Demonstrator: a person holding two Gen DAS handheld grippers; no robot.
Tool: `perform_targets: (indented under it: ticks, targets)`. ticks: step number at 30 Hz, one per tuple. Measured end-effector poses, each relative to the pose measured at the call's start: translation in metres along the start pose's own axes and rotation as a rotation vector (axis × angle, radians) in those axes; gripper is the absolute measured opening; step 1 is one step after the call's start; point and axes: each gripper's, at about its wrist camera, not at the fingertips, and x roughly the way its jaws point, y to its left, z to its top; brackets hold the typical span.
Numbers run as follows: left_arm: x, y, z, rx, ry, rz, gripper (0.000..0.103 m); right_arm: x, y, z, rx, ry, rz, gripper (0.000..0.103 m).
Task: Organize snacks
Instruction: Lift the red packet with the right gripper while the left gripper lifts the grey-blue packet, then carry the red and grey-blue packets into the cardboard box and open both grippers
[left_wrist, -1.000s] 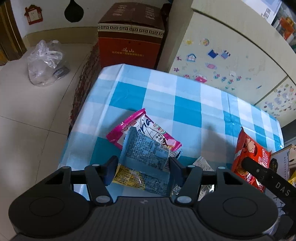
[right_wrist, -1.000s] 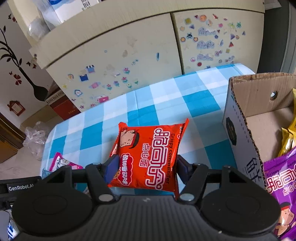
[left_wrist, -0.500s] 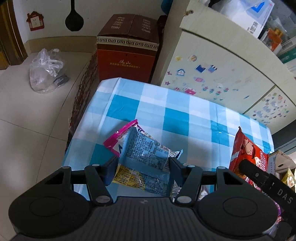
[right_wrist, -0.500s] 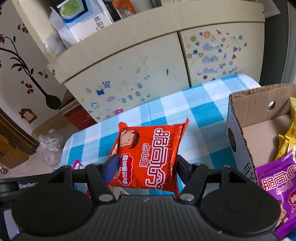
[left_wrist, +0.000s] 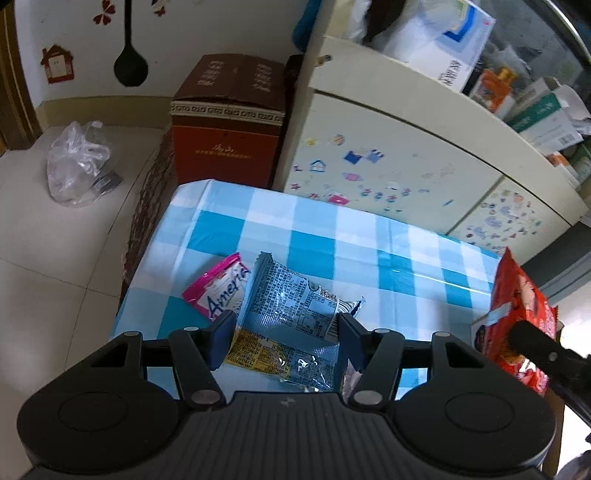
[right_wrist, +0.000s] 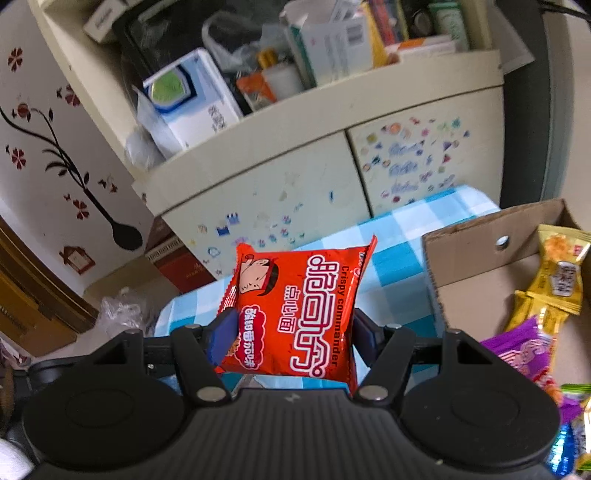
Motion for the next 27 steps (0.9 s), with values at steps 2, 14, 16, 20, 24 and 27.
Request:
perform_targets:
  ticks: [2,14,16,20,24,27]
  targets:
    - [-0.003,-0.003,-0.001,0.006,-0.003,-0.017,0.066,-0.011,-0.003,0.001,0.003,-0.017,0.002,0.066]
    - [-0.019,-0.032,-0.015,0.081,-0.051,-0.045,0.066,-0.066,-0.041,0.001,0.075,-0.084,-0.024,0.066]
    - [-0.02,-0.037,-0.017,0.093,-0.057,-0.055,0.066,-0.071,-0.047,0.003,0.087,-0.09,-0.027,0.066]
    - [-0.021,-0.049,-0.022,0.123,-0.067,-0.071,0.066,-0.08,-0.058,0.006,0.099,-0.103,-0.035,0.066]
    - [-0.02,-0.06,-0.027,0.147,-0.071,-0.097,0.066,-0.091,-0.072,0.009,0.12,-0.127,-0.05,0.066]
    - [-0.02,-0.068,-0.032,0.167,-0.074,-0.121,0.066,-0.1,-0.085,0.012,0.157,-0.15,-0.062,0.066]
